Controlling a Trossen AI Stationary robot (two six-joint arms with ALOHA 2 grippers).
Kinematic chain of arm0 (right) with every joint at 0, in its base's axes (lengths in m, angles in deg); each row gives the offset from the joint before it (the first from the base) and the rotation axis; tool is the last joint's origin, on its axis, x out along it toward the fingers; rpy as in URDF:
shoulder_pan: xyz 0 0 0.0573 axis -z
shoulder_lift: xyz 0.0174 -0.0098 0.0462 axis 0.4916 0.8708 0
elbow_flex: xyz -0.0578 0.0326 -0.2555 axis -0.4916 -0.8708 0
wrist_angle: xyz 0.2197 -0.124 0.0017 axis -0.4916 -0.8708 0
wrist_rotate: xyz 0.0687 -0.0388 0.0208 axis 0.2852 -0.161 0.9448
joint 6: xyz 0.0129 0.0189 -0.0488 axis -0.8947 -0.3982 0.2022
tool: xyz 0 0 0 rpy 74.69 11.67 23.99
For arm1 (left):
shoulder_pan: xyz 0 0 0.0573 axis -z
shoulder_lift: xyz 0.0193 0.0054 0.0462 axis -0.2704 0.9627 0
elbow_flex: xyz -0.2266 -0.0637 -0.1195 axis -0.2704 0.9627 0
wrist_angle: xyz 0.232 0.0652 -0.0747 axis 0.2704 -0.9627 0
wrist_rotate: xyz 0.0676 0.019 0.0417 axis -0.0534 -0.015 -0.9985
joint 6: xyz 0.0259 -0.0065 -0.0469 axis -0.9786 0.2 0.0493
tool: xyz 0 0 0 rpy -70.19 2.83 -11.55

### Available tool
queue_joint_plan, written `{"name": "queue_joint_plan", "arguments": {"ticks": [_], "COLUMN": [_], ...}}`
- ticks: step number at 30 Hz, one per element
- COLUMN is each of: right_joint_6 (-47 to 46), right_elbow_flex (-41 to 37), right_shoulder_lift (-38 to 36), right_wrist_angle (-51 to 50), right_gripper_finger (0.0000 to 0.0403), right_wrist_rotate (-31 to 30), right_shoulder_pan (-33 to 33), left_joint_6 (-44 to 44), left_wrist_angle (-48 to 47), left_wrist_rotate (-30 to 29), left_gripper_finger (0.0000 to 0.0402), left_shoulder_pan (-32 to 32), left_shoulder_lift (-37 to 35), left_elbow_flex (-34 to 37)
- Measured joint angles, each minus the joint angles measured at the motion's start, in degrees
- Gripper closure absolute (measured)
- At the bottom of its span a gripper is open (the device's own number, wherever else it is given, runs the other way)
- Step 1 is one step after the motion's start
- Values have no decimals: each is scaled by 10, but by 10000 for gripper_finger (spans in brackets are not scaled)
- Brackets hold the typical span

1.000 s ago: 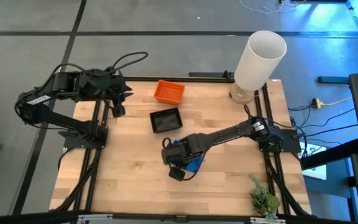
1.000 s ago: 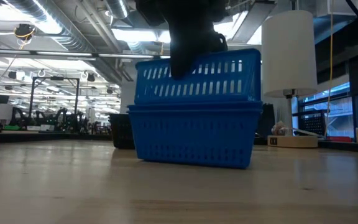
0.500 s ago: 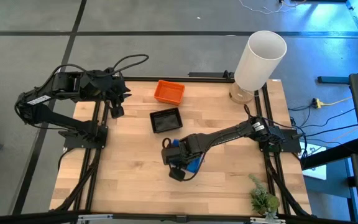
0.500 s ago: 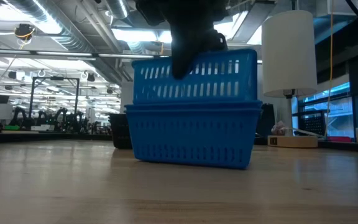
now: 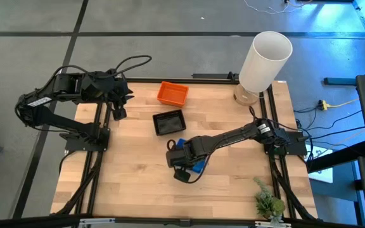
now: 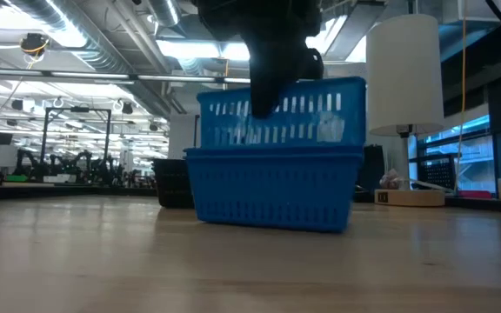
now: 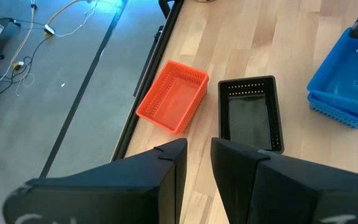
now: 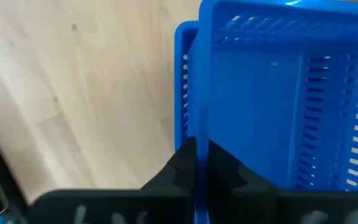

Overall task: Stack baskets by color
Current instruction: Stack the right blue bin on top of the left blue bins, then return to Home Position

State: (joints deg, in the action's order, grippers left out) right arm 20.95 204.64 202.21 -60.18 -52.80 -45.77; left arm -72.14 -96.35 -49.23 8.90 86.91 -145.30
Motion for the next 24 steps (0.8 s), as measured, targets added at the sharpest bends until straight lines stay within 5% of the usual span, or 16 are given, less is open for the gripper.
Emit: {"name": "queue_joint_plan", "arguments": {"ticks": [12,17,24], "right_joint_6": [27,34,85], "right_elbow_flex": [-9,2,40], "right_shoulder_lift": [0,-3,-42], "right_wrist_angle": [6,3,-15], "right_gripper_finger": [285,277,279], "right_wrist_rotate": [-6,25,-53], "right_shoulder_pan": [1,3,-19], "left_joint_6": [1,3,26], "left_wrist_angle": [0,0,-1], "left_wrist_rotate": [0,0,35], "left_gripper_finger": [337,337,337], "left_shoulder_pan": [0,0,0], "left_shoulder_lift": [0,0,-21], "left_elbow_flex": [0,0,0]}}
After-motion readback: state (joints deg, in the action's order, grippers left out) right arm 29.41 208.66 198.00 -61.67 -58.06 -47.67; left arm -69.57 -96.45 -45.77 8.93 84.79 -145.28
